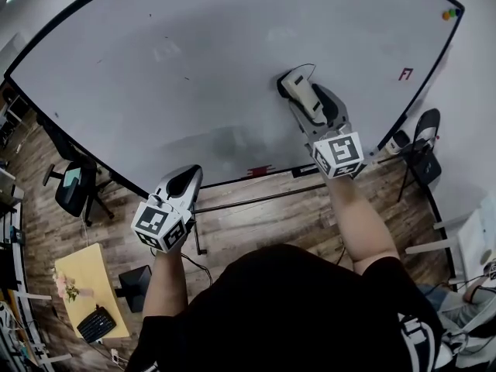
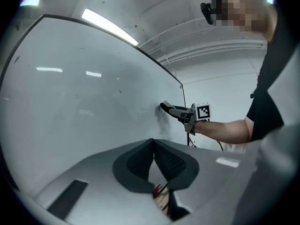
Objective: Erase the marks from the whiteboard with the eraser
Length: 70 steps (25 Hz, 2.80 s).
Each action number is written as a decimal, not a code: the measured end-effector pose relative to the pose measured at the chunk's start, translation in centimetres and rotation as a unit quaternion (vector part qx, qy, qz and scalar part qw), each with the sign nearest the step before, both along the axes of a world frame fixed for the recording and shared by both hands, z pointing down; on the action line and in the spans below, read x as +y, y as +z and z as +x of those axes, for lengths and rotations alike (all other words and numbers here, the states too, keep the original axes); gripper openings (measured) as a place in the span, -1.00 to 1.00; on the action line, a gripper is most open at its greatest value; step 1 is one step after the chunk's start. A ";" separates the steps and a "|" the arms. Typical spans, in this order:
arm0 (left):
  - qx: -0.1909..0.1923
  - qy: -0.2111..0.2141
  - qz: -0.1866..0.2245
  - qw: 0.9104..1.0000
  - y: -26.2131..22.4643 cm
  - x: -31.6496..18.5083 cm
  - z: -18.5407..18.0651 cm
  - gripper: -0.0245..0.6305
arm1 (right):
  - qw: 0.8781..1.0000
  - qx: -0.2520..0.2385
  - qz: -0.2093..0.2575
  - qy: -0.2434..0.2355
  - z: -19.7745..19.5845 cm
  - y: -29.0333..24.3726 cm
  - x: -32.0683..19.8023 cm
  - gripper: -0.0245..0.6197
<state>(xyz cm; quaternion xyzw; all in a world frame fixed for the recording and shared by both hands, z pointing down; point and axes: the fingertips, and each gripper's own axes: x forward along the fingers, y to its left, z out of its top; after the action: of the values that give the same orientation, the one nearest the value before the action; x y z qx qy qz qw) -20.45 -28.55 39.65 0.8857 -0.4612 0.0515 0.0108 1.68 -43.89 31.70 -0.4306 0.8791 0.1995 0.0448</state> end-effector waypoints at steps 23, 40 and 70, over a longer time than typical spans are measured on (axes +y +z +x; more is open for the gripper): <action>0.003 0.003 -0.004 1.000 1.1 0.0 -1.3 -0.89 | 0.995 0.084 0.013 0.044 -1.5 3.3 -1.2 -0.11; 0.007 -0.003 -0.009 1.000 1.4 0.2 -1.4 -0.89 | 0.992 0.118 0.015 0.053 -2.0 4.3 -1.0 -0.11; 0.006 0.009 -0.005 1.000 0.9 -1.6 0.3 -0.88 | 0.989 0.107 0.019 0.096 3.6 2.1 -3.9 -0.11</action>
<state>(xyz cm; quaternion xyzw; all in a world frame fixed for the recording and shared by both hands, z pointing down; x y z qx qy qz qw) -20.10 -30.14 40.53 0.8902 -0.4527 0.0484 0.0179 5.30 -47.82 33.78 -0.4878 0.8298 0.2642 -0.0610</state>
